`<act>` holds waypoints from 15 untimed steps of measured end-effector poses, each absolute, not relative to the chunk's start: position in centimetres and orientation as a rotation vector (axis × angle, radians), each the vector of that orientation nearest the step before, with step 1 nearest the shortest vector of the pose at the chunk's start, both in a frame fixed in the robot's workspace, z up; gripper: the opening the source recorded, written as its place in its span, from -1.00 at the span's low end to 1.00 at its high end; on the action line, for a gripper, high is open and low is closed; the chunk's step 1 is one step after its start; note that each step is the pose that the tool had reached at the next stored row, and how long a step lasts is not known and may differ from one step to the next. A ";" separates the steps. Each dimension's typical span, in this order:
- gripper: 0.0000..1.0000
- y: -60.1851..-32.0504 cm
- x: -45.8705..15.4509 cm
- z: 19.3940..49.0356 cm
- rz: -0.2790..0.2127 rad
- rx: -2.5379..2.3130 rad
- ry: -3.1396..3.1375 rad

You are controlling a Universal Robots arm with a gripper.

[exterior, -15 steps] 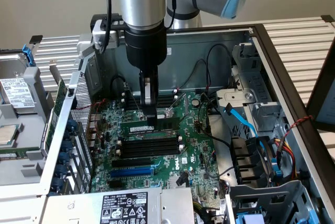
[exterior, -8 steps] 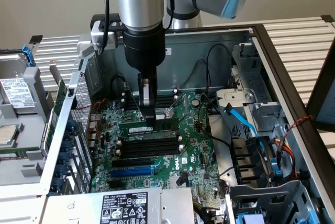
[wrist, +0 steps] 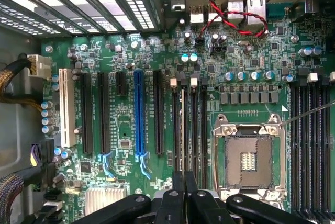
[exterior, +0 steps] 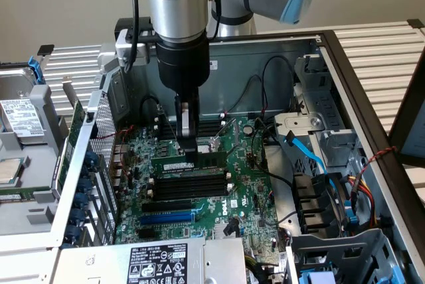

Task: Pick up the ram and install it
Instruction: 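Insert the ram into the slot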

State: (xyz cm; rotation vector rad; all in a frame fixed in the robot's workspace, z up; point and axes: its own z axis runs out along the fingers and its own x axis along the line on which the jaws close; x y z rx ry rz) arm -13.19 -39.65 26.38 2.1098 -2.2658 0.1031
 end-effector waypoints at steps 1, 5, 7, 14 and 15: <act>-0.76 -39.7 -13.2 26.4 0.103 2.110 -2.266; -0.76 -39.8 -13.1 26.4 0.101 2.109 -2.265; -0.76 -39.8 -13.1 26.4 0.097 2.107 -2.263; -0.76 -39.9 -13.0 26.4 0.092 2.105 -2.261; -0.76 -39.9 -13.0 26.4 0.092 2.105 -2.261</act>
